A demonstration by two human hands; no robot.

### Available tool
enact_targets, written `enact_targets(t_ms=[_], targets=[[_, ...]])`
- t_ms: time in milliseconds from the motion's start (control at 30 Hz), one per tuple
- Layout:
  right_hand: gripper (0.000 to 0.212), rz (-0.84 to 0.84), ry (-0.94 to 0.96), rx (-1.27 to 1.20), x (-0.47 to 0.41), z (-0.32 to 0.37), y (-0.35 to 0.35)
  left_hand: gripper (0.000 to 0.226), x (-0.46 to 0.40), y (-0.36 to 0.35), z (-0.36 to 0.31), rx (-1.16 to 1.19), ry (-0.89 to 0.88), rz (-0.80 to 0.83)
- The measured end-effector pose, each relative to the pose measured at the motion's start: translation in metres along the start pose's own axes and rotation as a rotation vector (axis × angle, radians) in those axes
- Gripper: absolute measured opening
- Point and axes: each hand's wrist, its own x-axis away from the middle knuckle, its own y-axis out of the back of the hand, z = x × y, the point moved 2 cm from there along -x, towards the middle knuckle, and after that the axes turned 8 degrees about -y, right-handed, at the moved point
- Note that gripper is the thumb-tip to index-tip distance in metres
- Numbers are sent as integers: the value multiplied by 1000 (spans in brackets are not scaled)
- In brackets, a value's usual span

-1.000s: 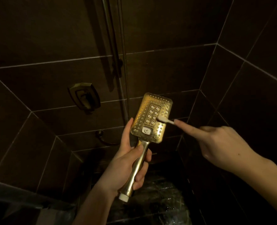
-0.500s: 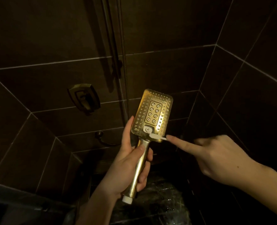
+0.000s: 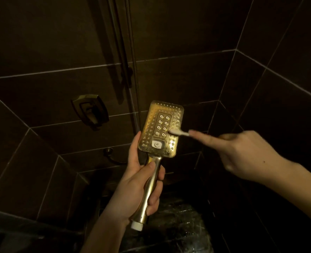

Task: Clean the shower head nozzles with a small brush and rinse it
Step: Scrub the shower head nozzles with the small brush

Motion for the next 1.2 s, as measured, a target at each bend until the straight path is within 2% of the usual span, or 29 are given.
enact_targets(t_ms=[67,200,367,533,700,767,900,1067,1200], targets=[[79,-23,-21,-50,0,-2,2,66,-1,-2,-3,7,-14,3],[75,48,133,-89,18,21,-15,65,-2,-4,-6,0,-32,-29],[81,-83,-2,-151,7,2,-7,68,-3,-10,-5,62,-27,-20],[73,37,166,-128,21,18,-14,62,-5,-9,-8,92,-22,8],[75,-159,-19,-212,-6,-3,1,66,-7,-9,-10,126,8,86],[76,-132,25,-198,-6,1,2,67,-8,-9,-11,124,13,94],[79,41,134,-110,9,21,-10,67,-8,-7,-10,55,13,62],[82,-155,-84,-148,-11,-10,6,70,-6,-16,-7,-86,7,83],[82,-20,61,-154,2,19,-9,73,-6,-14,-6,-165,6,83]])
